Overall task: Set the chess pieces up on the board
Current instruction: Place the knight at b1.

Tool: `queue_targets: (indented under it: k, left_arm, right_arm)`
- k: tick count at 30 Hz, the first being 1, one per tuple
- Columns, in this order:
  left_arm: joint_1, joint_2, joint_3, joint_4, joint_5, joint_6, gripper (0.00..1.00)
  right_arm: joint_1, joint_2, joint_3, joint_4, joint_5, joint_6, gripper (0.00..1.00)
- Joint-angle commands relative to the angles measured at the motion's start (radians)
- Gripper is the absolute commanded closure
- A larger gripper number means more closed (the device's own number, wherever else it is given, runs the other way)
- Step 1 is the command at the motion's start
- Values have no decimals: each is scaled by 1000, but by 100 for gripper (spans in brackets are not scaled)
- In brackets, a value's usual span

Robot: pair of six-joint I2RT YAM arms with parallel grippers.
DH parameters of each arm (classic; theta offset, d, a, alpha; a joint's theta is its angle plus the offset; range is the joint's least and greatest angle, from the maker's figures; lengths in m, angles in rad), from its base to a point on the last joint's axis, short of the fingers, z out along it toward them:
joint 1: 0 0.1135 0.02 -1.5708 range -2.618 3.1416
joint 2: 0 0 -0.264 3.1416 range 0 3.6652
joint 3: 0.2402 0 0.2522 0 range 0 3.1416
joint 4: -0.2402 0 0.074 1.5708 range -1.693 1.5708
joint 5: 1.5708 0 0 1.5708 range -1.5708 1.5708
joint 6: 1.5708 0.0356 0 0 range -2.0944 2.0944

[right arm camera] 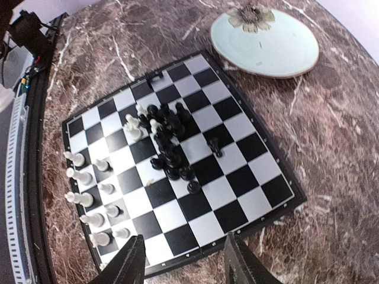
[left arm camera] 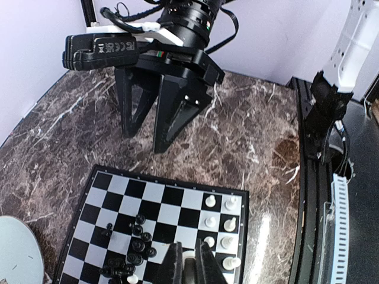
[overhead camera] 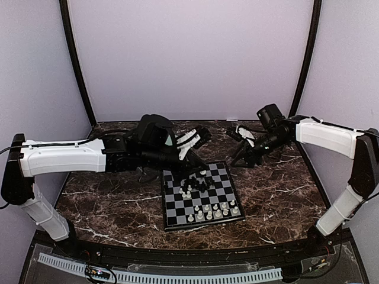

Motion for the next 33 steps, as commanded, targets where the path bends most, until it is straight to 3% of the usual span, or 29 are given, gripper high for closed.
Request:
queue_targets:
  k: [1, 13, 33]
  left_arm:
    - [-40, 17, 4, -125, -156, 109, 100]
    - [-182, 5, -182, -171, -293, 9, 100]
    - [-209, 54, -265, -170, -289, -66, 100]
  right_arm:
    - [-11, -45, -94, 159, 104, -1, 53]
    - [-13, 3, -99, 171, 112, -16, 52]
    - [-11, 9, -106, 165, 121, -26, 51]
